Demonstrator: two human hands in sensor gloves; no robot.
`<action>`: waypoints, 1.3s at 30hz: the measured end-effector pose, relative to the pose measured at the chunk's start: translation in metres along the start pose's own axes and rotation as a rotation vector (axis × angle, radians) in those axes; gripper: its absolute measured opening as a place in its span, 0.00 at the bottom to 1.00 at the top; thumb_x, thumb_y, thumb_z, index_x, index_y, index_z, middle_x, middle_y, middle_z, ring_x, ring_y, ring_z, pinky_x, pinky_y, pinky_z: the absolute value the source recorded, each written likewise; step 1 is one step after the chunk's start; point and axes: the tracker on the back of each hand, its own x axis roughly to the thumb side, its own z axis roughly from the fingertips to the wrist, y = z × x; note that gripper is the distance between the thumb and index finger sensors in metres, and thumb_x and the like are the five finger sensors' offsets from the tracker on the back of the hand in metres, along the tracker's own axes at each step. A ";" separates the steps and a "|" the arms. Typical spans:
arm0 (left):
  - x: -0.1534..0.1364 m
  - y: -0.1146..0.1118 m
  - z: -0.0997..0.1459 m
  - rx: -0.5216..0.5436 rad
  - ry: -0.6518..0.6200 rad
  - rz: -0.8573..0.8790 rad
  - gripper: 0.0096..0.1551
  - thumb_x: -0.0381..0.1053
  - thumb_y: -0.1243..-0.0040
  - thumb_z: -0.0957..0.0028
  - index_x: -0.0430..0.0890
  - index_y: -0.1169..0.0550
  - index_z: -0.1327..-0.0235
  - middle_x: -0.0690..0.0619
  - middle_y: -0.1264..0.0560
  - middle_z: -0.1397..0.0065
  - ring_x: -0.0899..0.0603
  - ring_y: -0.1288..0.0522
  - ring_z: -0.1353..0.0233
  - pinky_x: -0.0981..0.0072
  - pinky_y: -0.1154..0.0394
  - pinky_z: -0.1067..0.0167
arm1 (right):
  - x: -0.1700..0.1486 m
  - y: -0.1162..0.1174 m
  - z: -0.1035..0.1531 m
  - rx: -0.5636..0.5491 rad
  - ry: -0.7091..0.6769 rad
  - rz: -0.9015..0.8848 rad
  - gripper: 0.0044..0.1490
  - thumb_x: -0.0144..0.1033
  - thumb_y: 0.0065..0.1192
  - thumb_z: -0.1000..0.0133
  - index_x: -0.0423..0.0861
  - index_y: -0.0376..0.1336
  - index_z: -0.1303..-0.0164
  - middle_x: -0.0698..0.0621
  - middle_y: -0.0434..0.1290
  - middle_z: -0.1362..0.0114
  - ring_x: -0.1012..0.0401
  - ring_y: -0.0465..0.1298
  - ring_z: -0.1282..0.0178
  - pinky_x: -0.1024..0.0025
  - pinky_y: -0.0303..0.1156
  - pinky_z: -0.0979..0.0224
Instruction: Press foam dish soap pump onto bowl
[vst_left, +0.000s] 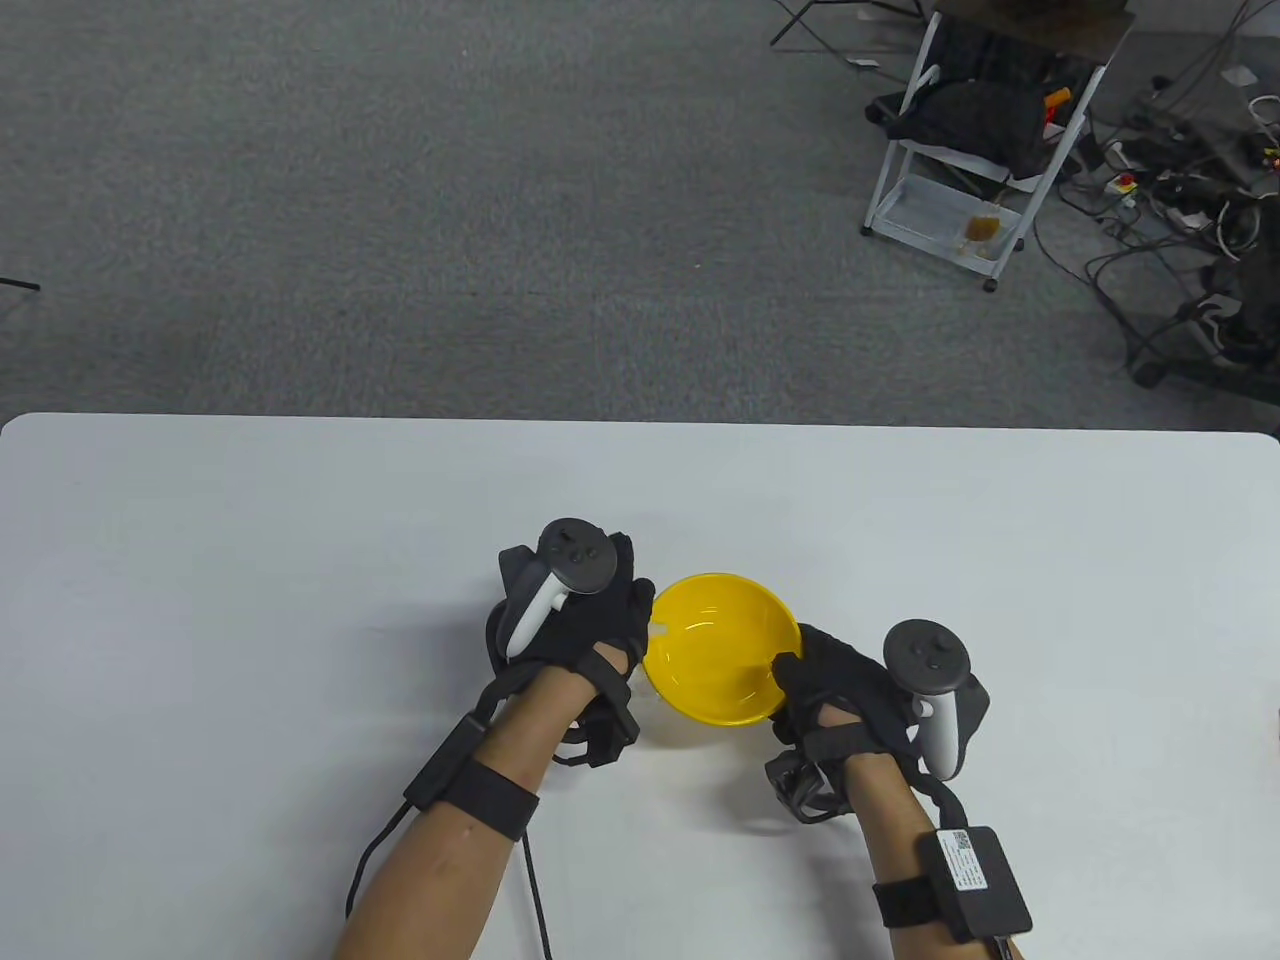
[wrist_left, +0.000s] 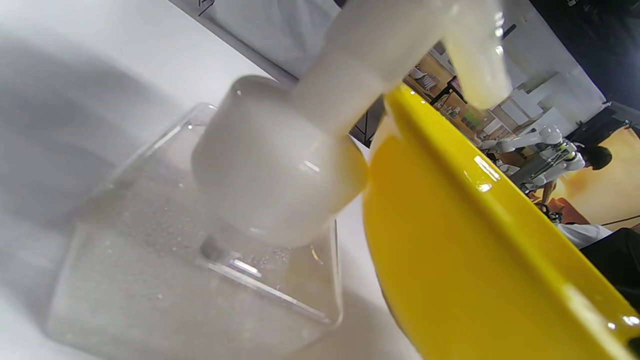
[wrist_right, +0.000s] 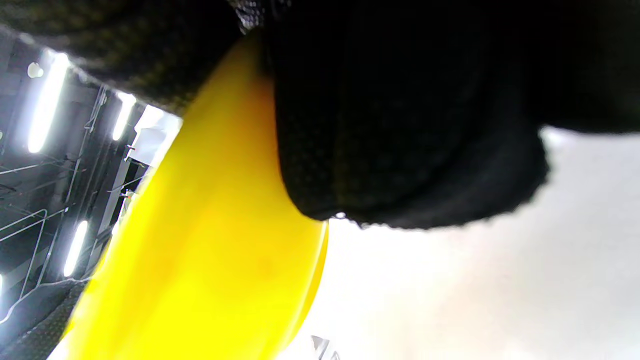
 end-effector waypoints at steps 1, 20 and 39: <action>-0.001 -0.001 -0.001 -0.004 -0.007 -0.002 0.43 0.63 0.59 0.53 0.56 0.51 0.23 0.56 0.62 0.15 0.39 0.68 0.15 0.27 0.64 0.27 | 0.000 0.000 0.000 0.003 0.002 -0.002 0.37 0.43 0.69 0.51 0.38 0.62 0.35 0.43 0.84 0.64 0.54 0.85 0.77 0.56 0.83 0.73; -0.014 -0.017 0.000 0.081 -0.075 0.109 0.42 0.63 0.60 0.52 0.48 0.45 0.24 0.47 0.53 0.15 0.34 0.56 0.15 0.27 0.57 0.26 | -0.001 0.001 -0.001 0.014 0.006 -0.026 0.38 0.42 0.69 0.51 0.37 0.62 0.36 0.42 0.84 0.64 0.54 0.85 0.77 0.56 0.83 0.73; -0.008 -0.004 0.003 0.040 -0.003 0.021 0.46 0.67 0.58 0.55 0.46 0.45 0.24 0.46 0.53 0.16 0.33 0.58 0.16 0.27 0.56 0.27 | -0.001 0.002 0.000 0.031 0.013 -0.037 0.38 0.42 0.69 0.51 0.38 0.62 0.35 0.42 0.83 0.63 0.53 0.85 0.76 0.56 0.83 0.72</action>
